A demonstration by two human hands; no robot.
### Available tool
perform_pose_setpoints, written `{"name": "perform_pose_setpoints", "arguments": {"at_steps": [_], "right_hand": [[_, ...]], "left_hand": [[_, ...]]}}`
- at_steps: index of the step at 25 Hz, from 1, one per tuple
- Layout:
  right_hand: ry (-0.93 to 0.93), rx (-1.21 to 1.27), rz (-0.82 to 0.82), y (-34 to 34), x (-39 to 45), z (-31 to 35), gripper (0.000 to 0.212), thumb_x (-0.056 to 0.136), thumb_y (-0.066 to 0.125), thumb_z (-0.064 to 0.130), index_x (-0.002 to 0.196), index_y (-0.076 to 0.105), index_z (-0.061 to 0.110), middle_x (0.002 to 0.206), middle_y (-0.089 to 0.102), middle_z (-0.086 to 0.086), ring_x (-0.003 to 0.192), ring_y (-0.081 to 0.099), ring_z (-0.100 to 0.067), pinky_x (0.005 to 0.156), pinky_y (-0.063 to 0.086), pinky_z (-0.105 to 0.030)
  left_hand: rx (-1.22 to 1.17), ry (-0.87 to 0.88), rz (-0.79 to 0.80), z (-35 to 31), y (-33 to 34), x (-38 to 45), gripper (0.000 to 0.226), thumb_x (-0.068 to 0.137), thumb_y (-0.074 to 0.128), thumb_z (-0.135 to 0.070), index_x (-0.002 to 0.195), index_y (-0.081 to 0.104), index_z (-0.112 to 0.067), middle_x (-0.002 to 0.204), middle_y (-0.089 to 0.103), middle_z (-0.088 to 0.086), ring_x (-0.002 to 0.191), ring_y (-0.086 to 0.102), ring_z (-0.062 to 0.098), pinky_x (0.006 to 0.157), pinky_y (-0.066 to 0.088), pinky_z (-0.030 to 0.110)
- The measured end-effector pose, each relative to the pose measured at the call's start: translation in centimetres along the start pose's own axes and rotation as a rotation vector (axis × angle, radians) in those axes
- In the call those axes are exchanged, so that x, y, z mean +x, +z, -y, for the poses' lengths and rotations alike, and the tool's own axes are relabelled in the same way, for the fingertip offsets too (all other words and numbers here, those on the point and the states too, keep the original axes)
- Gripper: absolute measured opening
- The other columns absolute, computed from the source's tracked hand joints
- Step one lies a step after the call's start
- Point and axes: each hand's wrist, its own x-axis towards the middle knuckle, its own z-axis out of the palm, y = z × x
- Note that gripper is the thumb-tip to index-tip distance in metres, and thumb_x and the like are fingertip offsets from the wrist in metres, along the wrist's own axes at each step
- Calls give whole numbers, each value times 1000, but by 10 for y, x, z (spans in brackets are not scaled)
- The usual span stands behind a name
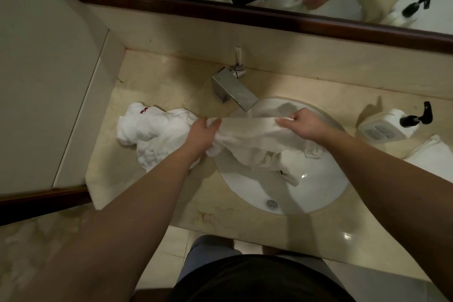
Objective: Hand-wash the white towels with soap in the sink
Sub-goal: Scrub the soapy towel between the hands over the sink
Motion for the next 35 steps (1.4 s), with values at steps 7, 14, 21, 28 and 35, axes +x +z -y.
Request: {"name": "perform_pose_setpoints", "arguments": {"at_steps": [7, 14, 21, 28, 35], "right_hand": [[-35, 385, -98, 10, 14, 3, 45, 95, 58, 47, 64, 45, 17, 60, 39, -4, 54, 39, -16, 57, 34, -29], [-4, 147, 42, 24, 41, 16, 27, 90, 69, 35, 98, 61, 11, 88, 62, -7, 75, 57, -18, 59, 43, -27], [-27, 81, -316, 16, 59, 41, 47, 105, 43, 35, 120, 59, -7, 119, 62, -28, 113, 57, -40, 81, 39, -32], [-34, 95, -300, 7, 66, 74, 49, 102, 44, 40, 82, 61, -1, 81, 57, -16, 81, 56, -28, 66, 34, -32], [-139, 268, -305, 8, 81, 113, 49, 104, 40, 39, 60, 34, 17, 59, 36, 0, 54, 34, -15, 52, 26, -31]], "left_hand": [[-535, -202, 101, 5, 13, 11, 61, 94, 68, -28, 146, 45, -8, 134, 60, 7, 106, 66, 17, 95, 54, 33], [-641, -223, -77, -10, 29, 28, 10, 99, 58, -25, 104, 60, -17, 93, 66, 3, 91, 66, 24, 78, 56, 35], [-225, -62, -242, -16, 29, 26, 43, 98, 60, -32, 129, 58, -2, 120, 65, 9, 112, 60, 24, 82, 42, 25], [193, -48, -168, -7, 14, 32, 65, 105, 32, -52, 106, 67, 2, 107, 67, 24, 108, 61, 40, 88, 46, 40], [-384, -108, -28, -13, 20, 25, 33, 96, 59, -48, 101, 66, -16, 93, 69, 0, 76, 62, 6, 60, 47, 18]]}}
